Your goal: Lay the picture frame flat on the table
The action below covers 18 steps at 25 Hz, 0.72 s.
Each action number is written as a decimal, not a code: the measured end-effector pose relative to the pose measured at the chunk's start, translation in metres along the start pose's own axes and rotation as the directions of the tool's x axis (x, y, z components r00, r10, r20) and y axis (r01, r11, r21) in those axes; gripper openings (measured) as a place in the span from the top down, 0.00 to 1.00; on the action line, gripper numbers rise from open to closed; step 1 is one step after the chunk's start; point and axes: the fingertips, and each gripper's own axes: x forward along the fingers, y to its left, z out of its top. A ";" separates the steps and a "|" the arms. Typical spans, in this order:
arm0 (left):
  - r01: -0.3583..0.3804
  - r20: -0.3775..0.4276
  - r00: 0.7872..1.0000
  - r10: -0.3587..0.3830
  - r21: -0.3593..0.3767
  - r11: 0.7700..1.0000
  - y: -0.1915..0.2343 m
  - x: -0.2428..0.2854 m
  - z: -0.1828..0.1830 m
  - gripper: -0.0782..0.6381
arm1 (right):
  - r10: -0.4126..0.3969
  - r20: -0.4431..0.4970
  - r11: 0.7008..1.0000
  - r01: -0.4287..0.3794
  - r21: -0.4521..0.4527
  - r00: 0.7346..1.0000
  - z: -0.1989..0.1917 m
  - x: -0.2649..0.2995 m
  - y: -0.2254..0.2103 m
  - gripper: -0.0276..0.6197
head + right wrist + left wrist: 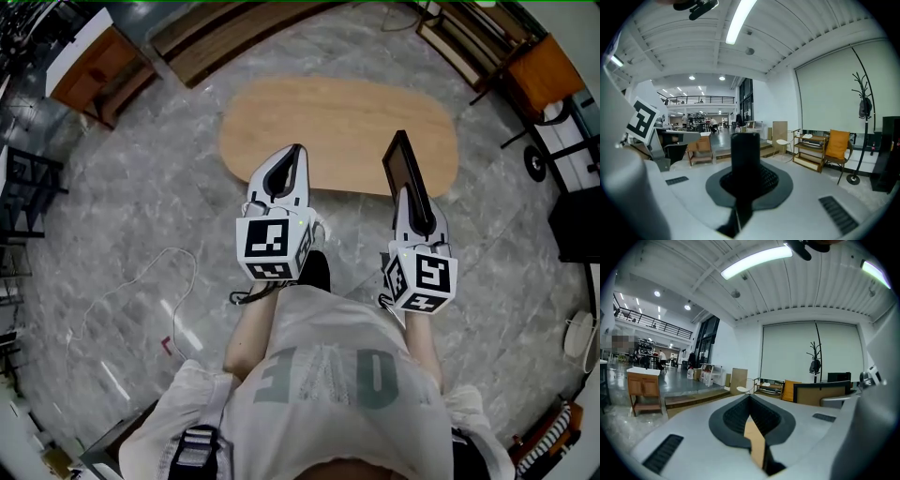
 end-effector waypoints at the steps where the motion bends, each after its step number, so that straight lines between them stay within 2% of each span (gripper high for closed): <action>1: 0.004 -0.001 1.000 -0.005 -0.005 1.000 0.007 0.010 0.003 0.88 | 0.000 -0.003 1.000 0.000 0.007 1.000 0.004 0.012 0.002 0.93; 6: 0.035 0.000 0.999 -0.035 -0.059 0.998 0.044 0.057 0.016 0.88 | -0.001 -0.013 0.999 0.001 0.053 1.000 0.027 0.068 0.011 0.93; 10: 0.078 -0.014 0.997 -0.079 -0.058 0.995 0.062 0.092 0.019 0.88 | -0.014 0.006 0.997 0.014 0.078 1.000 0.044 0.100 0.015 0.93; 18: 0.137 -0.040 0.990 -0.138 -0.038 0.990 0.049 0.146 0.023 0.88 | -0.061 0.036 0.989 0.056 0.139 0.997 0.062 0.126 -0.018 0.93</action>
